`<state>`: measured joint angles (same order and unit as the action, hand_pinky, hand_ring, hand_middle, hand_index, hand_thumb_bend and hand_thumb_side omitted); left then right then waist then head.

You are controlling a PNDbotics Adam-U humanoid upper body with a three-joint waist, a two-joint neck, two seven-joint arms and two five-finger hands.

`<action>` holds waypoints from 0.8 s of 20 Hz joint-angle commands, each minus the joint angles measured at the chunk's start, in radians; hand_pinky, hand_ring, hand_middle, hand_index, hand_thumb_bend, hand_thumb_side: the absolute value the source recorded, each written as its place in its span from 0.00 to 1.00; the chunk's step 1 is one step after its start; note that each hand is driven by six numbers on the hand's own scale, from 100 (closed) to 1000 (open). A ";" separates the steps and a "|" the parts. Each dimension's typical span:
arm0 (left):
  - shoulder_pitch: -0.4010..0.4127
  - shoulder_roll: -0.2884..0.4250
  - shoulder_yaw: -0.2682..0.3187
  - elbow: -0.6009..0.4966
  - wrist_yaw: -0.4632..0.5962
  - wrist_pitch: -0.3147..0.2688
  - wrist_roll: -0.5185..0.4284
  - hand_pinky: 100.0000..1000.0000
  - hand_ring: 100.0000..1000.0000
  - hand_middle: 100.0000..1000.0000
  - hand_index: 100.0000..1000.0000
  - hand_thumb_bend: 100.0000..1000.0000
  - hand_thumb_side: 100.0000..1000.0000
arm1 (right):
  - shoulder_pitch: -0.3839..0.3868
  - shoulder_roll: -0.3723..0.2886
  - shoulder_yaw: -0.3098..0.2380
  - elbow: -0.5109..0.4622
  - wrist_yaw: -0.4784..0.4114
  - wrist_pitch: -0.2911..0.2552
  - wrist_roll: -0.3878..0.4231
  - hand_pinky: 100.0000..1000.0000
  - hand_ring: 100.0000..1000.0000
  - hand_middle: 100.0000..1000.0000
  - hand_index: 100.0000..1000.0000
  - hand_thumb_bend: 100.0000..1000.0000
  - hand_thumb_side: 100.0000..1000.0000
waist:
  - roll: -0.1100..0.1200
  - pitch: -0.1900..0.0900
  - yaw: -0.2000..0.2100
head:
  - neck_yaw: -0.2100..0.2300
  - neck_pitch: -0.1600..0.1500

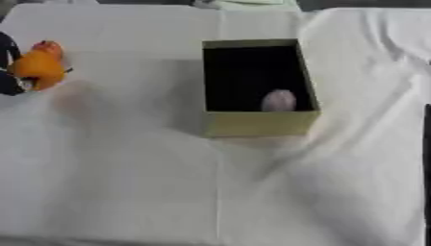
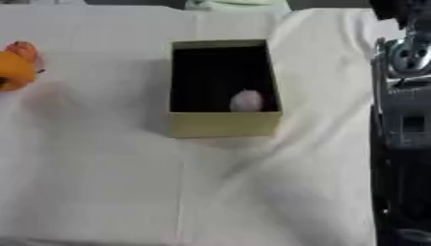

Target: Pick up objects on the table and place them in the box.

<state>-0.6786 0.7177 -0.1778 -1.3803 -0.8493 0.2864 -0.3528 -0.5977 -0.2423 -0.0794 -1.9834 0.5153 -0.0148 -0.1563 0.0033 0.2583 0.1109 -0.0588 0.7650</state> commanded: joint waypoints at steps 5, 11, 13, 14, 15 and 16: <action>-0.052 0.056 -0.019 -0.185 -0.008 -0.049 -0.059 0.00 0.24 0.30 0.46 0.28 0.00 | -0.008 -0.011 0.000 -0.017 -0.004 0.000 0.001 0.83 0.79 0.70 0.79 0.00 0.73 | 0.008 -0.021 0.002 | -0.001 0.005; -0.177 -0.001 -0.077 -0.332 -0.017 -0.125 -0.123 0.00 0.25 0.30 0.47 0.26 0.00 | -0.009 -0.008 0.003 -0.017 -0.002 -0.003 0.005 0.83 0.79 0.70 0.79 0.00 0.72 | 0.009 -0.029 -0.005 | 0.000 0.005; -0.224 -0.037 -0.091 -0.378 -0.020 -0.135 -0.151 0.00 0.25 0.31 0.47 0.25 0.00 | -0.010 -0.007 0.003 -0.017 -0.002 -0.004 0.006 0.83 0.79 0.70 0.79 0.00 0.72 | 0.009 -0.030 -0.008 | 0.001 0.005; -0.245 -0.057 -0.097 -0.394 -0.020 -0.134 -0.166 0.00 0.25 0.31 0.47 0.24 0.00 | -0.010 -0.007 0.003 -0.017 -0.001 -0.004 0.006 0.83 0.80 0.70 0.79 0.00 0.72 | 0.009 -0.031 -0.008 | 0.001 0.005; -0.266 -0.077 -0.104 -0.407 -0.018 -0.134 -0.181 0.00 0.25 0.30 0.47 0.24 0.00 | -0.010 -0.006 0.003 -0.017 -0.002 -0.004 0.006 0.83 0.80 0.70 0.79 0.00 0.72 | 0.009 -0.031 -0.010 | 0.003 0.005; -0.285 -0.097 -0.111 -0.415 -0.017 -0.134 -0.196 0.00 0.25 0.30 0.47 0.23 0.00 | -0.010 -0.005 0.004 -0.017 -0.002 -0.004 0.006 0.83 0.80 0.70 0.79 0.00 0.72 | 0.010 -0.032 -0.011 | 0.003 0.005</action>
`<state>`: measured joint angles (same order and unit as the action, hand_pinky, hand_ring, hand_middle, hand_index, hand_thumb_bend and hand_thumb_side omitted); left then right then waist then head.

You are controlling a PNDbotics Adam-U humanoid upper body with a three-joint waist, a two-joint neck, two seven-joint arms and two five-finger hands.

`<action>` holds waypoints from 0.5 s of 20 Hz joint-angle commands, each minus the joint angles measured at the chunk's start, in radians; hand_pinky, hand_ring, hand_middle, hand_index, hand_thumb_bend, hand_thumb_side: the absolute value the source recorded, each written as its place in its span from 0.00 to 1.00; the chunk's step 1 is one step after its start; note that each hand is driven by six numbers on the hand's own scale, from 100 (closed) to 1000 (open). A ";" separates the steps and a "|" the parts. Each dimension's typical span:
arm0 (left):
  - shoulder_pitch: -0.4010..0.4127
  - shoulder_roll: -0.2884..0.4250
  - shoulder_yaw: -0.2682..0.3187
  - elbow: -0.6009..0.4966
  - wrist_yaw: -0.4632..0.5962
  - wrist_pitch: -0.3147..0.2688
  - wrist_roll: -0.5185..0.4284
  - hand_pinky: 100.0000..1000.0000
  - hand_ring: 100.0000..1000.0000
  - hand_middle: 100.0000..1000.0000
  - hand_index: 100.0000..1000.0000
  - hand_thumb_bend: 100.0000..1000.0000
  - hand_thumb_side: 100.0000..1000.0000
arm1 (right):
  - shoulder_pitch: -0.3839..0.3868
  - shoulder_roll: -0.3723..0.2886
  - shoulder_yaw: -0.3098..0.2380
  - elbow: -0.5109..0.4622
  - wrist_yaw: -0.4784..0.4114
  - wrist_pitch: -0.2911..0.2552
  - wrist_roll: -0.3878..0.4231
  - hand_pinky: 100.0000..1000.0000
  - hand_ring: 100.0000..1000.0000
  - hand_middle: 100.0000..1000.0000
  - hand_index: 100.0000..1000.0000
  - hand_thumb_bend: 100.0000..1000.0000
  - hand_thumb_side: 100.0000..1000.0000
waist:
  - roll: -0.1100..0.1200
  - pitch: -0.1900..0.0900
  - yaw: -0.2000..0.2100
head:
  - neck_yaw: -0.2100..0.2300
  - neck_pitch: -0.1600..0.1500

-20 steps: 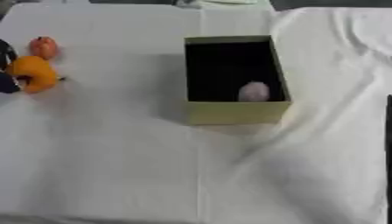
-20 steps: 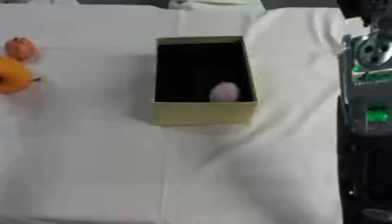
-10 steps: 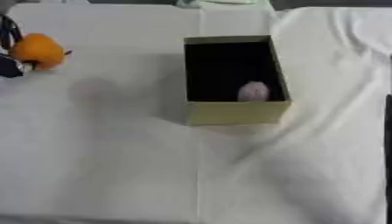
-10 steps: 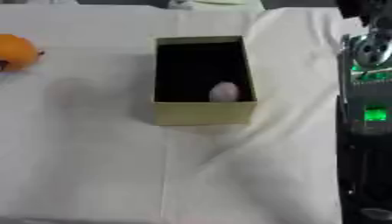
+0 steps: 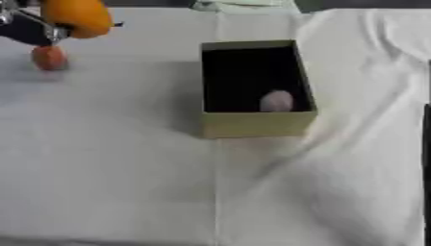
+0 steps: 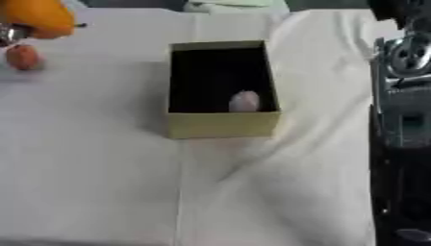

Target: Pick up objects on the table and place them in the box.

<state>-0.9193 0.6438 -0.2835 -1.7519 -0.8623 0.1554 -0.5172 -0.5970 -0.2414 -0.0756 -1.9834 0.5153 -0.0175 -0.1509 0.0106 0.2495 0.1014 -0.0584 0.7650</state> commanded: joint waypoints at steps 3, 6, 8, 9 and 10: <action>-0.095 -0.088 -0.022 -0.054 0.002 -0.007 -0.068 0.00 0.24 0.30 0.47 0.20 0.00 | -0.012 -0.004 0.002 -0.017 -0.003 -0.003 0.002 0.83 0.80 0.70 0.79 0.00 0.72 | 0.003 -0.023 -0.004 | 0.005 0.005; -0.137 -0.162 -0.043 -0.046 0.014 -0.013 -0.075 0.00 0.24 0.29 0.46 0.17 0.00 | -0.015 0.001 0.004 -0.017 -0.005 -0.005 0.004 0.83 0.80 0.70 0.79 0.00 0.72 | 0.002 -0.022 -0.010 | 0.012 0.005; -0.159 -0.214 -0.059 -0.030 0.018 -0.016 -0.067 0.00 0.23 0.29 0.46 0.16 0.00 | -0.017 0.004 0.005 -0.017 -0.006 -0.006 0.005 0.83 0.80 0.70 0.79 0.00 0.72 | 0.000 -0.021 -0.014 | 0.016 0.005; -0.168 -0.240 -0.066 -0.019 0.019 -0.019 -0.062 0.00 0.23 0.28 0.46 0.14 0.00 | -0.019 0.004 0.006 -0.017 -0.007 -0.006 0.006 0.83 0.80 0.70 0.79 0.00 0.72 | -0.001 -0.021 -0.017 | 0.018 0.005; -0.177 -0.267 -0.073 -0.006 0.020 -0.021 -0.058 0.00 0.23 0.28 0.46 0.13 0.00 | -0.020 0.005 0.006 -0.017 -0.007 -0.006 0.006 0.83 0.80 0.70 0.79 0.00 0.72 | -0.001 -0.020 -0.018 | 0.019 0.005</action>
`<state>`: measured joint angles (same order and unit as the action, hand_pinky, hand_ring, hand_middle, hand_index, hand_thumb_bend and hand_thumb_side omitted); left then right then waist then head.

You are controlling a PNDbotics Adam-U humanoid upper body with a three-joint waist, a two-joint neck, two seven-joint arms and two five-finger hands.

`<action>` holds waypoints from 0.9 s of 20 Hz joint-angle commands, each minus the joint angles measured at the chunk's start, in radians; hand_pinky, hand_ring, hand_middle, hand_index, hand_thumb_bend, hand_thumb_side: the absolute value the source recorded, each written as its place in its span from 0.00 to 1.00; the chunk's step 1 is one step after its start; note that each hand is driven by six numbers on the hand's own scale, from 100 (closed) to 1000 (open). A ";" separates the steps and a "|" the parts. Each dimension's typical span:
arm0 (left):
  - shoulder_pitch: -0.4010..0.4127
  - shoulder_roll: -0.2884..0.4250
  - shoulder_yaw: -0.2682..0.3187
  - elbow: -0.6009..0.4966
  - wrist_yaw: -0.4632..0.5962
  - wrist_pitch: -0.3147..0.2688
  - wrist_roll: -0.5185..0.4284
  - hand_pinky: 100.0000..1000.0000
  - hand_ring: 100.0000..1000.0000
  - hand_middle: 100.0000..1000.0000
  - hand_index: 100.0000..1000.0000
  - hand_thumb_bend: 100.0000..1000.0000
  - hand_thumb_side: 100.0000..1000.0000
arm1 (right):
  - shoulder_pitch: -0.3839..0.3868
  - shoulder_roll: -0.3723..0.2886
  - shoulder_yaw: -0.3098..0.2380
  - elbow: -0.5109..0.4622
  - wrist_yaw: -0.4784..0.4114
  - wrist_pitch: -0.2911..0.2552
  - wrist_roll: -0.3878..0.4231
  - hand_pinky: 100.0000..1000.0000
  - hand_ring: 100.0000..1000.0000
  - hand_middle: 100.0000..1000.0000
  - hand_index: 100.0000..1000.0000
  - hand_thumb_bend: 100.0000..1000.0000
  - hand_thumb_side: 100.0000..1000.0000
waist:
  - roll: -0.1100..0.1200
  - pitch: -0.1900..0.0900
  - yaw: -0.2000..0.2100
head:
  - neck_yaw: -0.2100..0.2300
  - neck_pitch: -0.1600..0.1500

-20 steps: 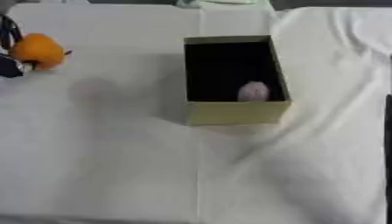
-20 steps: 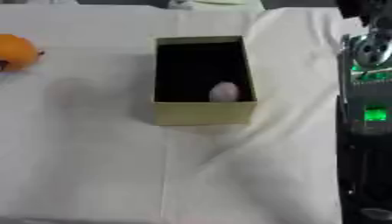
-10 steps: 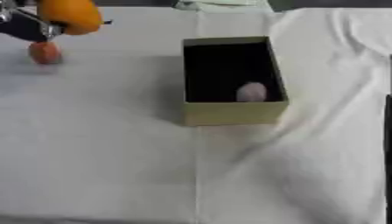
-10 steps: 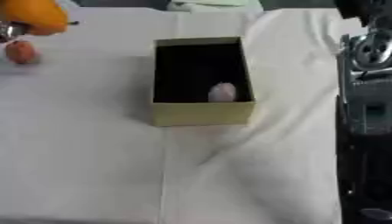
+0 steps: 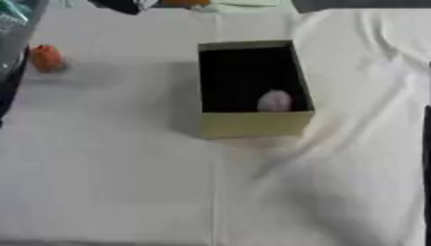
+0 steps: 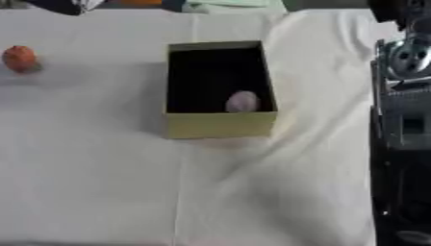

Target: Pick up objects on the table and place them in the box.

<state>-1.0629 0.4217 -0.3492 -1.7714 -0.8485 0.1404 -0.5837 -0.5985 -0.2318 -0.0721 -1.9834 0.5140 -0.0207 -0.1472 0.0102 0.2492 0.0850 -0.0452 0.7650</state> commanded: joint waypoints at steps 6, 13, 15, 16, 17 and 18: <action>-0.059 -0.174 -0.051 0.109 -0.030 -0.030 0.035 0.00 0.23 0.28 0.46 0.12 0.00 | -0.023 0.000 0.004 -0.017 -0.009 -0.006 0.003 0.83 0.80 0.70 0.79 0.00 0.72 | -0.001 -0.016 -0.008 | 0.008 0.005; -0.022 -0.271 -0.108 0.189 -0.167 -0.062 0.077 0.00 0.24 0.30 0.47 0.16 0.00 | -0.024 0.004 0.005 -0.017 -0.010 -0.009 0.003 0.83 0.80 0.70 0.79 0.00 0.72 | -0.001 -0.015 -0.006 | 0.012 0.005; -0.011 -0.287 -0.120 0.216 -0.189 -0.068 0.082 0.00 0.24 0.30 0.47 0.16 0.00 | -0.025 0.004 0.005 -0.017 -0.011 -0.009 0.003 0.83 0.80 0.70 0.79 0.00 0.72 | -0.001 -0.014 -0.006 | 0.013 0.005; -0.006 -0.293 -0.124 0.232 -0.194 -0.070 0.085 0.00 0.24 0.30 0.47 0.16 0.00 | -0.024 0.003 0.005 -0.017 -0.011 -0.009 0.003 0.83 0.80 0.70 0.79 0.00 0.72 | -0.001 -0.014 -0.006 | 0.013 0.005; -0.003 -0.297 -0.127 0.247 -0.198 -0.072 0.089 0.00 0.24 0.30 0.47 0.16 0.00 | -0.024 0.003 0.005 -0.017 -0.012 -0.009 0.003 0.83 0.80 0.70 0.79 0.00 0.72 | -0.002 -0.013 -0.006 | 0.013 0.005; 0.000 -0.301 -0.130 0.262 -0.202 -0.074 0.093 0.00 0.24 0.30 0.47 0.16 0.00 | -0.024 0.003 0.005 -0.017 -0.012 -0.009 0.003 0.83 0.80 0.70 0.79 0.00 0.72 | -0.002 -0.012 -0.006 | 0.012 0.005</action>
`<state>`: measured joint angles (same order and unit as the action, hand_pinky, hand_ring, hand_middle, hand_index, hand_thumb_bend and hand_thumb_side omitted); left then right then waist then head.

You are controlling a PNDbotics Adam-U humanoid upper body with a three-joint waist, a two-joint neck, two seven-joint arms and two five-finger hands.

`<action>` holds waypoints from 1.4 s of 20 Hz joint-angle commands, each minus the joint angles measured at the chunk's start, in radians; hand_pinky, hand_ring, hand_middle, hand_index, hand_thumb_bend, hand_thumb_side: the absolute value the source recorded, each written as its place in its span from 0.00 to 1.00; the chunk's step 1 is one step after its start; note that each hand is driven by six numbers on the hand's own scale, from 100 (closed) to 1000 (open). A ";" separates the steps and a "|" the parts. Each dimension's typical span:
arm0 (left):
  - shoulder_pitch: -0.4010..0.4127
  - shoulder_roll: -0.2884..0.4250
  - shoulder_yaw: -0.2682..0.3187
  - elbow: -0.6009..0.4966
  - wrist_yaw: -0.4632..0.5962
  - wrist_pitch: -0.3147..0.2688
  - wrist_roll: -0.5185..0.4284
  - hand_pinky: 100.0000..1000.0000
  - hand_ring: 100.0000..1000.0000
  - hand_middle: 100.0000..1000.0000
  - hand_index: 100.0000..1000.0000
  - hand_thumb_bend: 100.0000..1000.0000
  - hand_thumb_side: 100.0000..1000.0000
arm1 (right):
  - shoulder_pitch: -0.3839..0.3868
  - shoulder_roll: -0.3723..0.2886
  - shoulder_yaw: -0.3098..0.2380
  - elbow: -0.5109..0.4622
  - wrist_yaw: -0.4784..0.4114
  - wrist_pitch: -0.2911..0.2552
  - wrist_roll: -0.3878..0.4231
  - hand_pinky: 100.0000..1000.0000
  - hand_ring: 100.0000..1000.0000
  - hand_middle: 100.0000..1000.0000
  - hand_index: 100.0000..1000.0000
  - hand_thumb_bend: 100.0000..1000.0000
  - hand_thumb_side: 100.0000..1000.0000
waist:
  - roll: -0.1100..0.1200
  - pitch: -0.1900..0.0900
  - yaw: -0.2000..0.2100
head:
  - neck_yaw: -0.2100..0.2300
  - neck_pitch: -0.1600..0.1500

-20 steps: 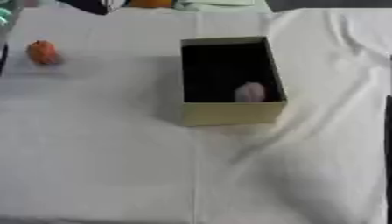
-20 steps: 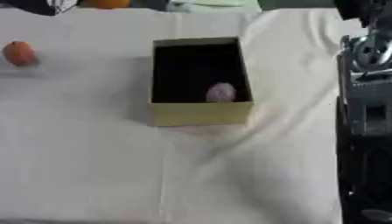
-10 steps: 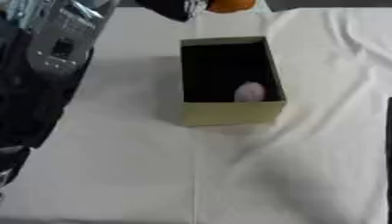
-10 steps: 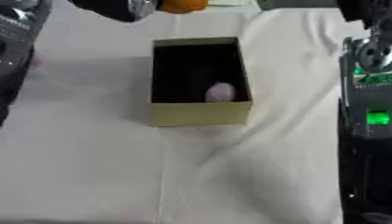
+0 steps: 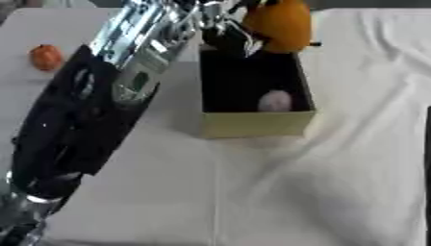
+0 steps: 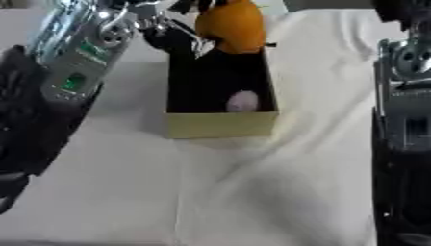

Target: Pick up objects on the table and place them in the box.

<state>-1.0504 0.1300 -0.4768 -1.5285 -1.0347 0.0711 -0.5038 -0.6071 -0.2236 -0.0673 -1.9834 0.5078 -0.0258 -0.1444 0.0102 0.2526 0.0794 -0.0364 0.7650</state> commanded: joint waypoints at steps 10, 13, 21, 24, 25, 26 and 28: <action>0.021 -0.024 -0.032 0.116 -0.058 -0.024 0.021 0.05 0.27 0.33 0.50 0.19 0.00 | -0.012 -0.006 -0.002 -0.017 -0.011 -0.003 -0.002 0.83 0.80 0.70 0.79 0.00 0.72 | -0.003 -0.010 0.002 | 0.001 0.005; 0.026 -0.027 -0.036 0.137 -0.064 -0.037 0.019 0.17 0.37 0.42 0.61 0.25 0.00 | -0.012 -0.008 -0.003 -0.017 -0.011 -0.002 -0.002 0.83 0.80 0.70 0.79 0.00 0.72 | -0.004 -0.009 0.003 | 0.000 0.005; 0.035 -0.024 -0.028 0.141 -0.052 -0.087 -0.032 0.48 0.65 0.74 0.89 0.41 0.02 | -0.010 -0.009 -0.004 -0.017 -0.013 0.000 -0.003 0.83 0.80 0.69 0.79 0.00 0.72 | -0.005 -0.008 0.005 | -0.003 0.005; 0.038 -0.020 -0.013 0.133 -0.060 -0.101 -0.064 0.58 0.75 0.84 0.93 0.52 0.16 | -0.010 -0.008 -0.005 -0.017 -0.013 0.000 -0.002 0.83 0.80 0.69 0.79 0.00 0.72 | -0.007 -0.009 0.005 | -0.006 0.005; 0.038 -0.018 -0.005 0.130 -0.064 -0.104 -0.071 0.61 0.77 0.85 0.94 0.53 0.19 | -0.010 -0.008 -0.005 -0.017 -0.013 0.000 -0.002 0.83 0.80 0.69 0.79 0.00 0.72 | -0.007 -0.010 0.005 | -0.005 0.005; 0.037 -0.016 0.005 0.127 -0.065 -0.105 -0.075 0.62 0.77 0.84 0.94 0.53 0.21 | -0.010 -0.008 -0.005 -0.017 -0.013 0.000 -0.002 0.83 0.80 0.69 0.79 0.00 0.72 | -0.008 -0.010 0.006 | -0.006 0.005; 0.034 -0.011 0.026 0.116 -0.059 -0.100 -0.072 0.61 0.77 0.83 0.93 0.49 0.23 | -0.009 -0.008 -0.006 -0.017 -0.013 0.000 -0.002 0.83 0.80 0.69 0.79 0.00 0.72 | -0.008 -0.011 0.006 | -0.006 0.005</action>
<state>-0.9972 0.1065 -0.4728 -1.3886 -1.0946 -0.0291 -0.5723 -0.6063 -0.2234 -0.0678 -1.9834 0.5001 -0.0258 -0.1460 0.0038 0.2602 0.0852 -0.0397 0.7650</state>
